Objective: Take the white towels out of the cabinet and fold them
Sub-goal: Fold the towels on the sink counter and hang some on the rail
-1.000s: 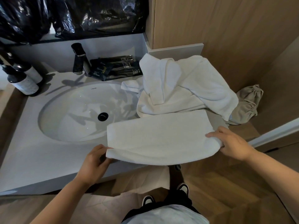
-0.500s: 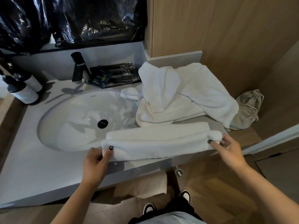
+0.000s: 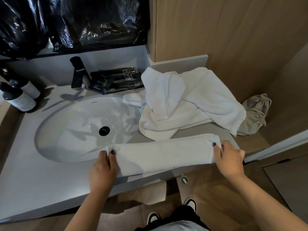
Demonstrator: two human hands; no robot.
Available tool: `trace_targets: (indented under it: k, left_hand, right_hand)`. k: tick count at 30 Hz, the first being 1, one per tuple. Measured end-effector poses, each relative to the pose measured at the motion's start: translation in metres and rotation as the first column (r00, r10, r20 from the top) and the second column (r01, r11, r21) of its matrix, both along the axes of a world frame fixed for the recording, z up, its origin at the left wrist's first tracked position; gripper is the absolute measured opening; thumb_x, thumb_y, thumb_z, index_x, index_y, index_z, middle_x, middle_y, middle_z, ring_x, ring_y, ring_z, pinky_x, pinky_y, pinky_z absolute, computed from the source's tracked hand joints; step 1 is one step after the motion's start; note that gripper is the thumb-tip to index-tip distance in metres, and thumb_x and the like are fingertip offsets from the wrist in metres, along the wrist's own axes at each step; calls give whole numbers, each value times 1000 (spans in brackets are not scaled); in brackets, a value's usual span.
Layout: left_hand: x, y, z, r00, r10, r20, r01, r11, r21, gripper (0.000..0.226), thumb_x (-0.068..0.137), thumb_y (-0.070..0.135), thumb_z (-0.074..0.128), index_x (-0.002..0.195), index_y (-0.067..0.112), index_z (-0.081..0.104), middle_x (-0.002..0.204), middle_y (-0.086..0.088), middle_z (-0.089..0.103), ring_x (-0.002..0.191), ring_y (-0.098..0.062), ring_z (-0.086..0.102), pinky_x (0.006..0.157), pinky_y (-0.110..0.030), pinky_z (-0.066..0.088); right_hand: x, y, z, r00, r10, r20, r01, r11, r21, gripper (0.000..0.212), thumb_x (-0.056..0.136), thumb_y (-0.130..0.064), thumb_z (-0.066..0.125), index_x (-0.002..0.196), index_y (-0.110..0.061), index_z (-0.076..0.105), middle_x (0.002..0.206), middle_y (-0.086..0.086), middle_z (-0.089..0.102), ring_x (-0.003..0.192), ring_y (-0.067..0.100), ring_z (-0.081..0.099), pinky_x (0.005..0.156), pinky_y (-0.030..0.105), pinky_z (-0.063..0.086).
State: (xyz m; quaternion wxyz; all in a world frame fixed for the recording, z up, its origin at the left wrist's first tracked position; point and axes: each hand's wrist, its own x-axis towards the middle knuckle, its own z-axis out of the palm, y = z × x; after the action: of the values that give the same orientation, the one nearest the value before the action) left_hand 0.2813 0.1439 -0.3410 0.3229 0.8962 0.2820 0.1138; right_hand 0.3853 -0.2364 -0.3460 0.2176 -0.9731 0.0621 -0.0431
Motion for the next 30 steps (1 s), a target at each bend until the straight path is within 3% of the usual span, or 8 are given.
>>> trace_targets:
  k: [12,15,17,19,21,24,28,30]
  left_hand:
    - [-5,4,3,989,22,-149,-32,997,-68,29,102,30,45,77,14,43,59,-6,54,52,-22,52,46,-29,35]
    - [6,7,17,949,67,-308,-134,970,-202,32,100,34,51,81,8,51,72,-9,59,66,-25,56,58,-36,44]
    - [11,0,27,947,108,-303,-138,987,-80,29,93,26,60,110,3,53,102,-17,63,93,-35,60,83,-48,51]
    - [15,-20,35,985,20,-171,14,981,194,61,85,21,67,138,2,43,138,-23,48,126,-42,48,101,-55,41]
    - [23,-47,39,962,-268,-46,269,911,312,64,87,19,69,144,4,44,149,-22,43,137,-39,41,109,-54,36]
    - [33,-74,24,748,-606,-270,663,663,349,55,103,32,43,154,16,31,161,-10,27,150,-26,20,121,-49,15]
    - [38,-70,2,714,-573,-402,698,629,343,57,103,40,12,158,28,7,165,5,11,152,-12,4,123,-40,0]
    - [39,-71,2,723,-580,-376,690,640,338,61,100,41,9,158,26,14,164,4,19,152,-14,12,124,-41,5]
  right_hand:
    - [26,13,5,987,-3,-162,-59,926,-373,24,104,-33,32,85,-18,35,46,-8,42,45,11,34,72,33,18]
    - [36,16,10,975,-19,-220,-79,900,-429,24,104,-35,27,88,-18,31,48,-8,36,48,15,32,73,35,20]
    - [39,17,11,970,-24,-242,-84,902,-424,23,105,-35,25,91,-18,31,52,-6,44,54,19,42,75,36,23]
    - [40,17,10,972,-13,-234,-92,897,-431,23,105,-35,24,94,-17,34,62,-2,55,68,24,58,79,37,28]
    - [42,16,12,966,-3,-257,-109,901,-419,28,105,-35,23,99,-14,41,75,3,65,81,27,64,80,38,30]
    - [48,16,20,939,-28,-344,-94,938,-333,35,105,-38,23,102,-14,47,96,10,69,93,29,62,78,38,30]
    - [44,33,32,995,-38,-95,-9,893,-450,28,96,-33,47,108,-10,58,101,10,65,100,29,58,86,42,36]
    - [35,52,34,976,191,99,-136,905,-403,32,81,-12,64,113,-4,61,111,15,63,106,35,58,89,45,40]
